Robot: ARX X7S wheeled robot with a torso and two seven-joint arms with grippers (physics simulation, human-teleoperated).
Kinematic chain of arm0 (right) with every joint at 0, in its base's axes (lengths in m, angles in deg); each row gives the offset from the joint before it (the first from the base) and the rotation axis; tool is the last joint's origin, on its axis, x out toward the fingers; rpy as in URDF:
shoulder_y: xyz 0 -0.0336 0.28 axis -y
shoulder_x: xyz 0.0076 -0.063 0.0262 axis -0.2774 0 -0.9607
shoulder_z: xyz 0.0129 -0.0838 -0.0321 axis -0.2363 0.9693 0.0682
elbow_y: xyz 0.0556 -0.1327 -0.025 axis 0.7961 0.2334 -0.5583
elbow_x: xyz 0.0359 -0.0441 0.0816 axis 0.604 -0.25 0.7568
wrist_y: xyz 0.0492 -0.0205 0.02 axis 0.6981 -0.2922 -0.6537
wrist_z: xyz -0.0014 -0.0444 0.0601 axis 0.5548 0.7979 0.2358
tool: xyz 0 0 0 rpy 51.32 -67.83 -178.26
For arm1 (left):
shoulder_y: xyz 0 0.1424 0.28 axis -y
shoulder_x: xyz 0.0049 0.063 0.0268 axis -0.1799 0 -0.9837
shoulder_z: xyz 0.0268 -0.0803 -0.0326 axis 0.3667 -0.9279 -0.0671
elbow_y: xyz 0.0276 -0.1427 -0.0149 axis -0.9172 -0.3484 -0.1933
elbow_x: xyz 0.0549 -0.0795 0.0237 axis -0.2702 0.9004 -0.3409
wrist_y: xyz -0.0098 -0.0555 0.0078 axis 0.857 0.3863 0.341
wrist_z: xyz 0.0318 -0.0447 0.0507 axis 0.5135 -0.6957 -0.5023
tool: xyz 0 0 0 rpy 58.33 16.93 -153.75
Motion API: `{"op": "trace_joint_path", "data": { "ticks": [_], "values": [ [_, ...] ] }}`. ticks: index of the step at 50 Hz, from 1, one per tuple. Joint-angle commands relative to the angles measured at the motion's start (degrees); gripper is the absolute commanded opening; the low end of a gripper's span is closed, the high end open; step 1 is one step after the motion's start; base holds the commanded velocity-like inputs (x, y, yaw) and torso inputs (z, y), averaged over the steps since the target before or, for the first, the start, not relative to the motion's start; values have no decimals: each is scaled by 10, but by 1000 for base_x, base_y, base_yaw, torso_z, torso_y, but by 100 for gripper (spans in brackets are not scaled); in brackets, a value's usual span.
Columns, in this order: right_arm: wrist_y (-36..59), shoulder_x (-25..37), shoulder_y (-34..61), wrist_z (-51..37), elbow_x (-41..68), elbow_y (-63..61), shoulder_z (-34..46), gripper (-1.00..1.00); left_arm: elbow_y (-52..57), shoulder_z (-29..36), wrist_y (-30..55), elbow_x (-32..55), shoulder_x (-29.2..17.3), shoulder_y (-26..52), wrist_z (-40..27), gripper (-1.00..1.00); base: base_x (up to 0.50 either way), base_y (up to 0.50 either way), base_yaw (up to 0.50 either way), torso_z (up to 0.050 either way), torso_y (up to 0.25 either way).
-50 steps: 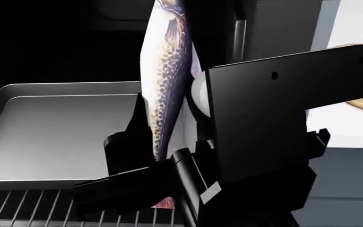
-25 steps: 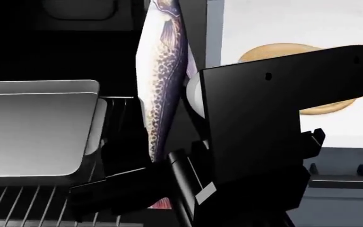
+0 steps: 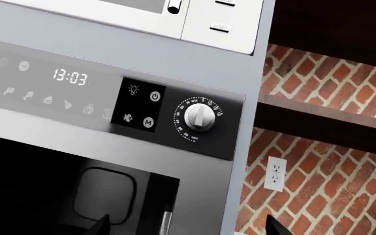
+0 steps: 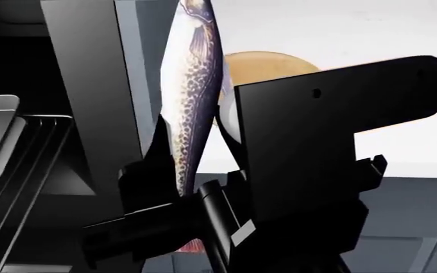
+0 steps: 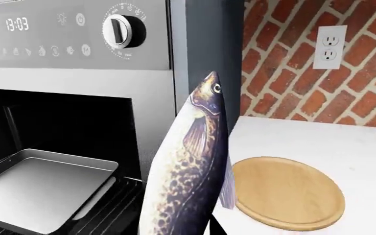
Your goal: Pick the fish from the oven and place it on the plate on the counter.
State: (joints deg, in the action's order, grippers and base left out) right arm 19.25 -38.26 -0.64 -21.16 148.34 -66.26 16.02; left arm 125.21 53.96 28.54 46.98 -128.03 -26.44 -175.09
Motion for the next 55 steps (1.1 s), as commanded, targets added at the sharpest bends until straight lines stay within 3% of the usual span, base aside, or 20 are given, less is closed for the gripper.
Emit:
{"op": "trace_joint_path", "data": {
  "ticks": [1,50,55],
  "values": [
    [2,-1,0,2,-5,-1,2,-100,-1,-5,0,-2,1,-8,2,100,0,-500,0,0,0],
    [-20,-6,-10,15,-26,-11,4,-100,-2,-4,1,-11,2,-15,7,100,0,-500,0,0,0],
    [-17,-3,-1,14,-34,-12,2,-100,-2,-6,3,-7,3,-12,7,100,0,-75,0,0,0]
  ]
}}
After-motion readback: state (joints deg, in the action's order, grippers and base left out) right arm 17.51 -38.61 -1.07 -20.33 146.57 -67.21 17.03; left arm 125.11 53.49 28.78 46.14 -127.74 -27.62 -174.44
